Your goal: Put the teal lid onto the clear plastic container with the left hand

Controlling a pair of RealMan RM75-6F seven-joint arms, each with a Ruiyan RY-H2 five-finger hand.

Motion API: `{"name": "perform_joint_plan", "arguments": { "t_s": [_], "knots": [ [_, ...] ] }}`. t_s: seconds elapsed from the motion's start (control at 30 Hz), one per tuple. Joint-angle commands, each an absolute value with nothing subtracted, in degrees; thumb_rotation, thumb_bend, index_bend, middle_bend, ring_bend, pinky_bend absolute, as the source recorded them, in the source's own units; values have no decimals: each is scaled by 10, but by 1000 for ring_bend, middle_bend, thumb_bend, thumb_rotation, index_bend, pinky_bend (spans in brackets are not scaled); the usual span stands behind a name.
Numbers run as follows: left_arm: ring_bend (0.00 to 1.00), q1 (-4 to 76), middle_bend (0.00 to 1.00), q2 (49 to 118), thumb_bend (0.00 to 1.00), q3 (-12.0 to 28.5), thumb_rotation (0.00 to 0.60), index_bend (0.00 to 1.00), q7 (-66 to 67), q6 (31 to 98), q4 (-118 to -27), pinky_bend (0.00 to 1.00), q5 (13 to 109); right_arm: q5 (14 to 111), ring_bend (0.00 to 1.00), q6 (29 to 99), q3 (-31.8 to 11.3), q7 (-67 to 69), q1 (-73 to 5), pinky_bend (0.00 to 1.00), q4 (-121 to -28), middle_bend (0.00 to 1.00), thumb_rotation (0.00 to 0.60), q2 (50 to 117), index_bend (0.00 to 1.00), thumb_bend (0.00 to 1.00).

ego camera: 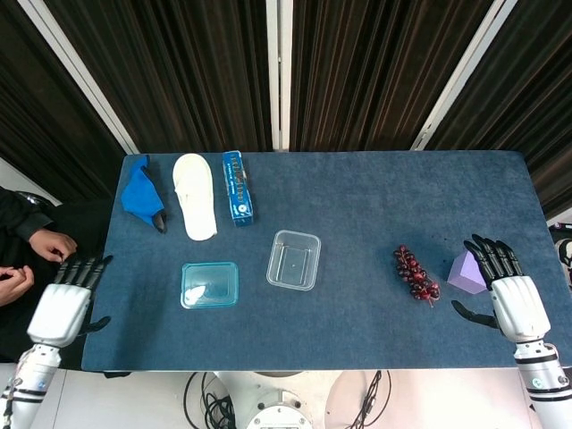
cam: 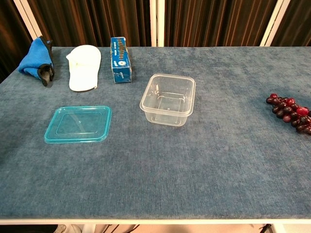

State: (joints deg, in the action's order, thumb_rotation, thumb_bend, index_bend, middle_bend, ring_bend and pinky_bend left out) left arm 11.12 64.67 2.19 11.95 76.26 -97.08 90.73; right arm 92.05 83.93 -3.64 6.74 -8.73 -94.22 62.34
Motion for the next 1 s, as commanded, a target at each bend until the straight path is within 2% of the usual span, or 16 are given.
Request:
{"name": "perform_joint_plan", "arguments": {
  "t_s": [0.03,0.23,0.37,0.5,0.63,0.73,0.87,1.0],
  "knots": [
    [0,174,0,663,0,36,600,24,128,699,-1001,0,932,923,0,838,-36,66,-89,0,-946,0,600,620,0,92],
    [0,256,12,697,0,72,600,24,101,611,-995,0,907,923,0,813,-34,59,-103,0,-951,10,600,613,0,91],
    [0,270,11,708,0,82,600,24,115,601,-993,0,876,921,0,714,-38,65,-164,0,-974,52,600,595,0,82],
    [0,258,12,713,0,76,600,24,123,623,-997,0,859,915,0,603,-65,84,-252,0,-992,118,600,597,0,117],
    [0,240,12,714,0,62,600,24,132,651,-1004,0,854,876,0,466,-98,65,-358,0,-985,127,600,635,0,201],
    [0,229,12,715,0,54,600,24,135,668,-1009,0,853,840,0,388,-123,40,-428,0,-967,145,600,679,0,236],
    [0,217,12,718,0,44,600,24,139,691,-1013,0,859,784,0,324,-151,11,-504,0,-918,177,600,749,0,273],
    [0,208,12,722,0,32,600,24,143,704,-1012,0,864,723,0,284,-160,-38,-568,0,-862,198,600,811,0,300]
  ]
}}
